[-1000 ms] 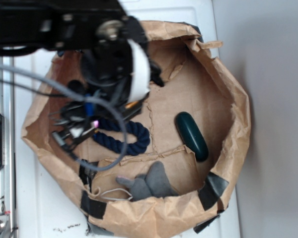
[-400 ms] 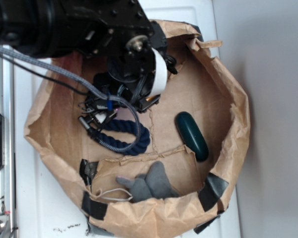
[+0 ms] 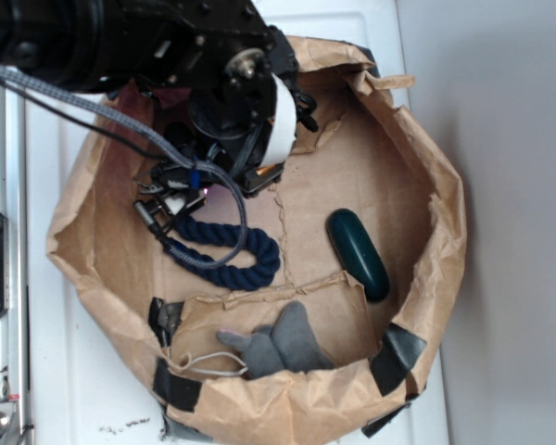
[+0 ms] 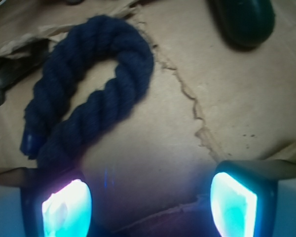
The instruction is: Grab the blue rope.
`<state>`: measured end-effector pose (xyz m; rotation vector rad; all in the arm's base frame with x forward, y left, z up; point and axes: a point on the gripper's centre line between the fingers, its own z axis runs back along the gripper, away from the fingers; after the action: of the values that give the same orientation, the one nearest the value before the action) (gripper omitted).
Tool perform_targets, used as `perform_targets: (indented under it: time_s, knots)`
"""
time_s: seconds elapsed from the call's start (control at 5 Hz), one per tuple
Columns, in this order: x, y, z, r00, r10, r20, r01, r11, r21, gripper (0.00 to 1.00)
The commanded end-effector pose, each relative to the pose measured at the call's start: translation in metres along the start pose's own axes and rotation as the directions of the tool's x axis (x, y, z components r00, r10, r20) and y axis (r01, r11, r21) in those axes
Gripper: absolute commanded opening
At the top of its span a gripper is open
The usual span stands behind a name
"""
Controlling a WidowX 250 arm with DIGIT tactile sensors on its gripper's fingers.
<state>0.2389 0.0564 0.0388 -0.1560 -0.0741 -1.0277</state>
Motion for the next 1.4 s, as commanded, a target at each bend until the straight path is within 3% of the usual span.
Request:
perform_targets:
  time_s: [0.0, 0.4, 0.8, 1.0, 1.2]
  knots:
    - [-0.007, 0.004, 0.022, 0.999, -0.046, -0.014, 0.047, 0.999, 0.02, 1.0]
    - [-0.01, -0.001, 0.032, 0.998, -0.062, 0.008, 0.062, 0.998, 0.021, 1.0]
    - [-0.011, -0.004, 0.014, 0.996, -0.08, -0.028, 0.081, 0.995, 0.054, 1.0]
    - [-0.011, -0.007, -0.007, 0.994, -0.101, -0.036, 0.104, 0.99, 0.097, 1.0]
    - [-0.007, -0.011, -0.029, 0.989, -0.146, -0.002, 0.144, 0.975, 0.171, 1.0]
